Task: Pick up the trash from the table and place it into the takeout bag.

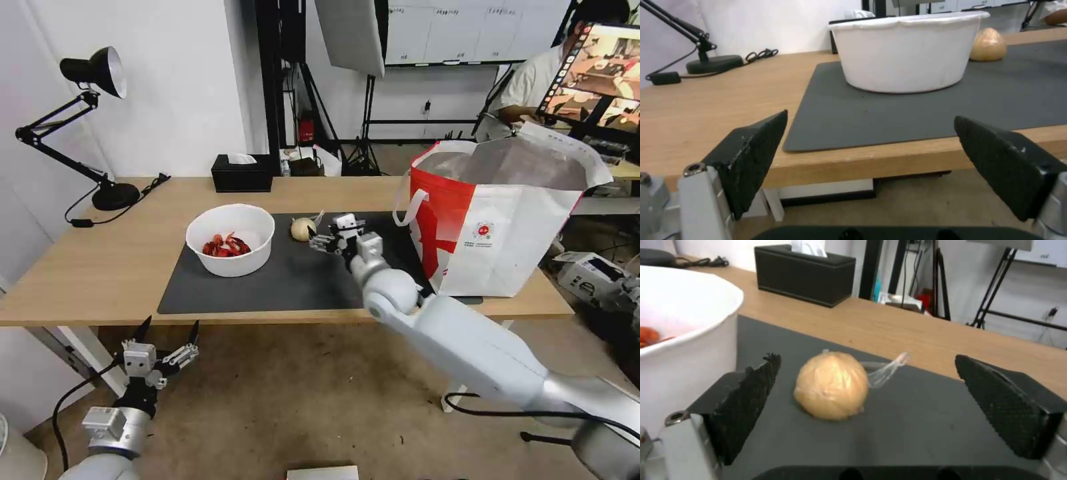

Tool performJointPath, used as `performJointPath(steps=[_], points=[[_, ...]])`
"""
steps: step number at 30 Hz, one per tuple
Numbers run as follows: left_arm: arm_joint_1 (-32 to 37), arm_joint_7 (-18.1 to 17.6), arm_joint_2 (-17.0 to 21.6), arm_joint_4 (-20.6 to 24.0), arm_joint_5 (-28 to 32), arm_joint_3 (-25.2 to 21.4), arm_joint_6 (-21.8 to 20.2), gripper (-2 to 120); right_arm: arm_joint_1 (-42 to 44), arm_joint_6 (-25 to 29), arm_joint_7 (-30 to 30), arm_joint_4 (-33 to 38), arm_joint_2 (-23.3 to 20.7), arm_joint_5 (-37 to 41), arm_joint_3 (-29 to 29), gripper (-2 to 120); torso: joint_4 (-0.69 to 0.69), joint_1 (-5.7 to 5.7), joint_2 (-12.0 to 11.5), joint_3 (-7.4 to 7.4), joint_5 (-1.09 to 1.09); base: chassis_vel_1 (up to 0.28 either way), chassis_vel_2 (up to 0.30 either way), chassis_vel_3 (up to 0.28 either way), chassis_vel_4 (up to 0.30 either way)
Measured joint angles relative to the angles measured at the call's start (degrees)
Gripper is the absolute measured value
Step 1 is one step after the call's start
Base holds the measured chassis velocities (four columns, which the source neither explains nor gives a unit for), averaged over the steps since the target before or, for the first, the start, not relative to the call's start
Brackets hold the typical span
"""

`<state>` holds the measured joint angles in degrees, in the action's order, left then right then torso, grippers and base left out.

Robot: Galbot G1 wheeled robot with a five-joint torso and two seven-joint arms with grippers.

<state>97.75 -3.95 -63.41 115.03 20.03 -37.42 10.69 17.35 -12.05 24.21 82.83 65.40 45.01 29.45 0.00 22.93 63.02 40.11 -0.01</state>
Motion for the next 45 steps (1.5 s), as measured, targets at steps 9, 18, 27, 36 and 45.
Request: performJointPath(steps=[9,18,27,36,45], points=[[-0.1,0.0,0.0,-0.7,0.1,-0.1,0.2,100,-4.6,-1.6,-3.2,-13.8,8.2,0.1,0.9,100,0.01,0.00,0.0,0.00,0.00,0.000,0.000,0.000,0.000],[-0.4,0.3,0.2,-1.7,0.8,-0.5,0.9,100,-7.1,-1.7,-7.6,-23.9,14.3,-2.2,1.3,100,0.00,0.00,0.0,0.00,0.00,0.000,0.000,0.000,0.000],[-0.5,0.5,0.1,-2.0,1.0,-0.5,1.2,100,-8.4,-1.2,-11.3,-32.8,18.8,-5.2,0.3,100,0.00,-0.01,0.0,0.00,0.00,0.000,0.000,0.000,0.000],[-0.8,0.8,0.0,-2.6,1.0,-0.2,1.6,100,-8.0,0.0,-12.7,-35.1,19.7,-5.6,-0.4,100,0.00,-0.01,0.0,0.00,0.00,0.000,0.000,0.000,0.000],[-0.9,0.8,0.2,-2.6,1.0,-0.1,1.6,100,-8.0,0.8,-13.7,-37.1,21.0,-5.7,-0.8,87,0.00,-0.01,0.0,-0.01,0.01,0.000,0.000,0.000,0.000]])
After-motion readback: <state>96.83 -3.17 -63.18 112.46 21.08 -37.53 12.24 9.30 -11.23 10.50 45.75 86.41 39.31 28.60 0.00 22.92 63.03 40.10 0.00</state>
